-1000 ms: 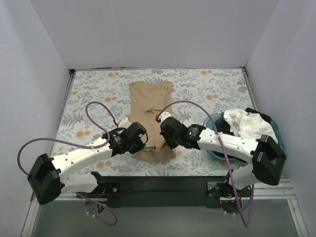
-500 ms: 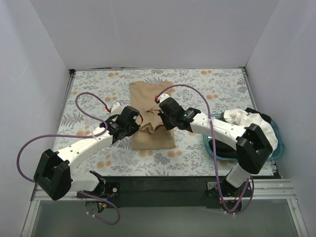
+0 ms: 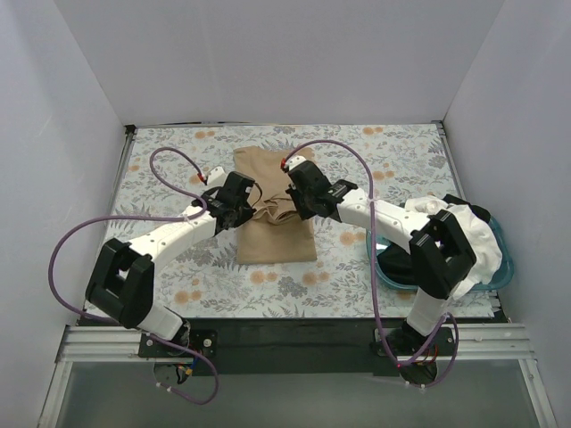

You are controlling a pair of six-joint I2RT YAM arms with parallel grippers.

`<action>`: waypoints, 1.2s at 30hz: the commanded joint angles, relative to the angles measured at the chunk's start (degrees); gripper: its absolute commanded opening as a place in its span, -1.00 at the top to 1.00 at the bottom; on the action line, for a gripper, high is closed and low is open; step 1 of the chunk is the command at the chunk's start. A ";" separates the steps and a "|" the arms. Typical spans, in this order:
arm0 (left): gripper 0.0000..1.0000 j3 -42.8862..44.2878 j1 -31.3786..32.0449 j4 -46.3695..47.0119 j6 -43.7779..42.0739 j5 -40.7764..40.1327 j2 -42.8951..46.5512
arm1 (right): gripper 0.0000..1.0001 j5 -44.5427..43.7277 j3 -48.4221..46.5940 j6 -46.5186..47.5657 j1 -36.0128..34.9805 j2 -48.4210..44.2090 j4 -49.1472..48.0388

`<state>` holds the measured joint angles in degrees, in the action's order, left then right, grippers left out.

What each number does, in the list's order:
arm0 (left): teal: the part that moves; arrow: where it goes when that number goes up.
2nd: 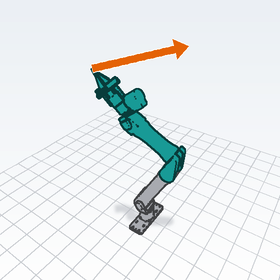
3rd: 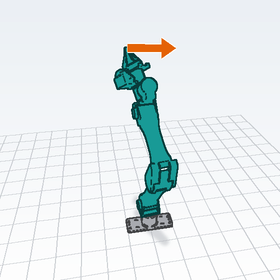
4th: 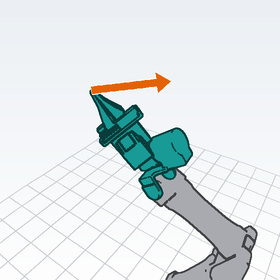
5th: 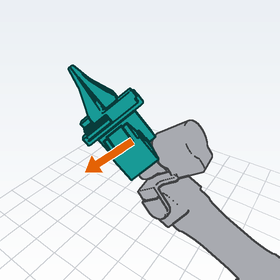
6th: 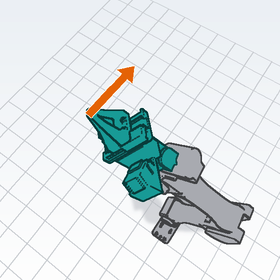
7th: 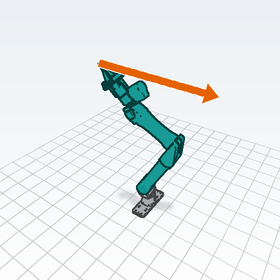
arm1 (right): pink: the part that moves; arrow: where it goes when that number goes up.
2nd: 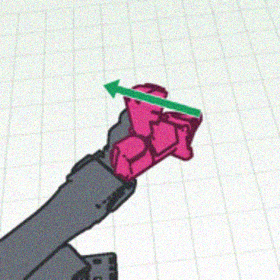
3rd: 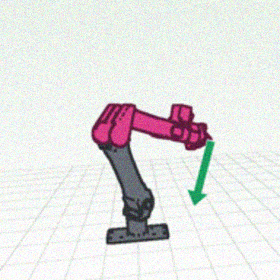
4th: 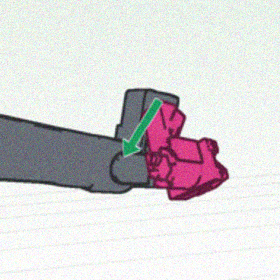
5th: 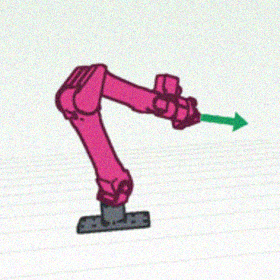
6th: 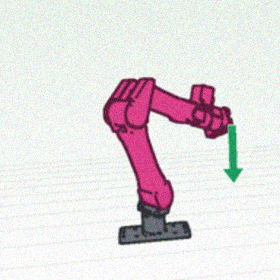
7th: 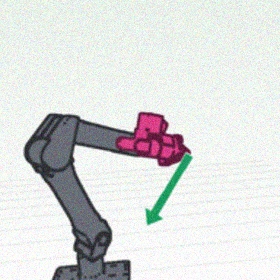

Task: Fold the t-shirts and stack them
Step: Fold the tshirt

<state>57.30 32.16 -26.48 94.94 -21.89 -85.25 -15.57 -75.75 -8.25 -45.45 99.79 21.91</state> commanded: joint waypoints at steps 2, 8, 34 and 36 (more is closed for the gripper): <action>1.00 2.91 -1.13 1.34 -2.12 -0.08 -1.23 | 0.97 -2.53 -3.09 0.96 1.50 1.37 -1.78; 1.00 4.13 -2.63 1.78 -3.26 1.58 -4.65 | 0.97 -2.27 -4.50 1.04 3.08 4.01 -1.96; -0.79 1.86 -4.92 0.02 -2.21 0.61 2.36 | -0.97 -0.07 3.46 -1.85 6.25 -2.83 -6.35; -0.80 -0.94 -4.83 0.02 -1.68 3.07 5.35 | -0.97 0.89 7.35 -2.82 6.25 -8.80 -8.37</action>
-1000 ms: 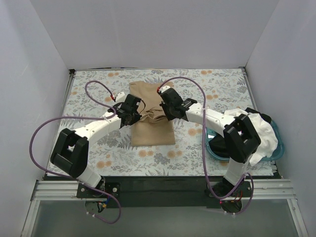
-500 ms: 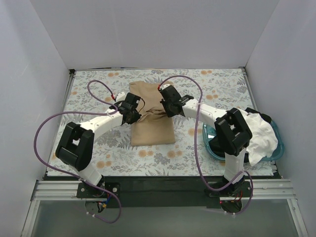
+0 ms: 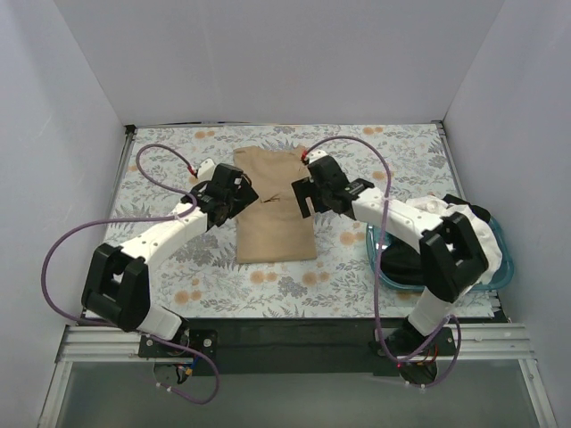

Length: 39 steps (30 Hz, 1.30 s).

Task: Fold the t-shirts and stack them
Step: Fold the tshirt

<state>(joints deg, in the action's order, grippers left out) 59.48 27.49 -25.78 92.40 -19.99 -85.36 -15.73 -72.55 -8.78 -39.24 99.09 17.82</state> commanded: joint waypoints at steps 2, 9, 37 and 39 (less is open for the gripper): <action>-0.81 -4.89 -0.24 -0.85 1.20 2.40 8.52 | -0.97 3.50 9.94 -3.35 0.04 -14.32 -8.14; -0.83 -13.42 0.02 -0.67 4.80 9.08 16.79 | -0.97 13.86 24.37 -9.42 -0.04 -25.52 -18.86; 0.30 -28.63 0.73 2.23 7.53 15.95 14.97 | -0.19 28.11 31.86 -13.55 0.04 -13.92 -18.35; 0.43 -28.72 0.73 2.22 7.44 15.68 14.79 | -0.10 28.38 32.12 -13.64 0.04 -13.48 -18.35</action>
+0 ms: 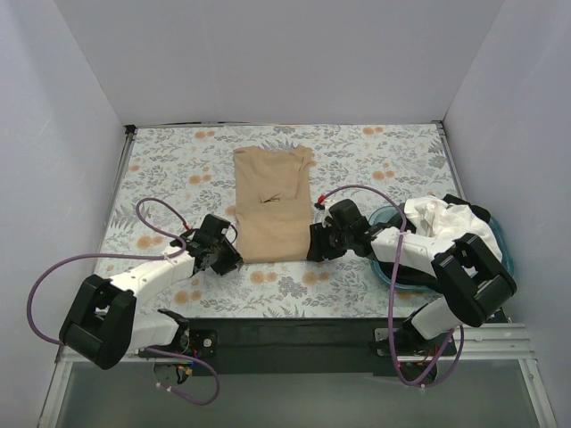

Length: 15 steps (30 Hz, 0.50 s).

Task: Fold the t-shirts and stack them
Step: Fold the tshirt

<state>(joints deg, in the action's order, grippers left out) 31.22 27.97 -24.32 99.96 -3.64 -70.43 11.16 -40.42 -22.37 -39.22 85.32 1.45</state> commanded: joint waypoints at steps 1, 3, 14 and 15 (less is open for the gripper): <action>0.47 -0.55 0.25 0.85 -0.12 -1.02 -0.32 | -0.06 1.50 0.34 0.05 0.02 0.29 -1.98; 0.50 -0.81 0.25 0.85 0.06 -1.37 -0.58 | 0.01 1.50 0.61 -0.04 0.11 0.37 -1.98; 0.53 -0.11 0.25 2.16 -0.82 -1.64 -4.53 | 0.23 1.85 0.08 0.92 0.11 2.57 -2.42; 0.63 0.06 0.25 2.25 -0.91 -1.46 -5.06 | 0.25 1.94 0.08 1.01 0.11 2.75 -2.42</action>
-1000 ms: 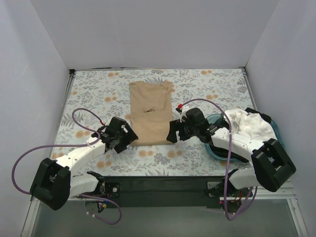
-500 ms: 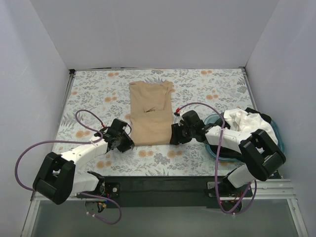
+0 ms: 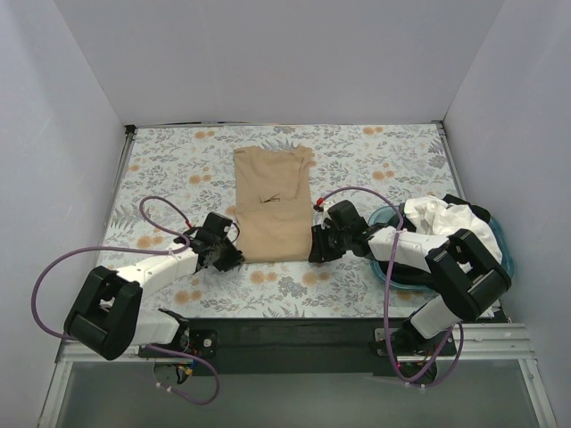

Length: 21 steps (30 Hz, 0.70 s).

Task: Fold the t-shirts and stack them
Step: Fold the tshirt

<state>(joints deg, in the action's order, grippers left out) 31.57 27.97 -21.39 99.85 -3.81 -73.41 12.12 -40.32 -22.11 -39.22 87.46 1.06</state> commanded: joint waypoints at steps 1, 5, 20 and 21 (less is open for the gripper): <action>0.67 -0.20 0.25 -0.59 -0.89 -1.28 -2.35 | 0.26 0.98 -0.11 0.75 0.11 1.04 -2.11; 0.97 -0.19 0.25 -0.59 -1.15 -0.93 -3.32 | 0.31 1.06 -0.47 0.84 0.11 1.92 -2.29; 1.00 -5.46 1.91 -1.98 0.25 5.91 5.11 | 0.97 3.52 6.90 0.14 -0.06 -7.29 -2.20; 1.00 -6.86 3.13 -2.43 1.56 6.71 7.12 | 0.97 4.83 7.87 -0.13 -0.15 -8.26 -2.12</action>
<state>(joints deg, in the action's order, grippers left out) 27.75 28.99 -19.70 99.66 -0.49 -69.76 13.63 -35.27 -22.04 -39.07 82.72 -1.39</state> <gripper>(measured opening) 0.020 0.022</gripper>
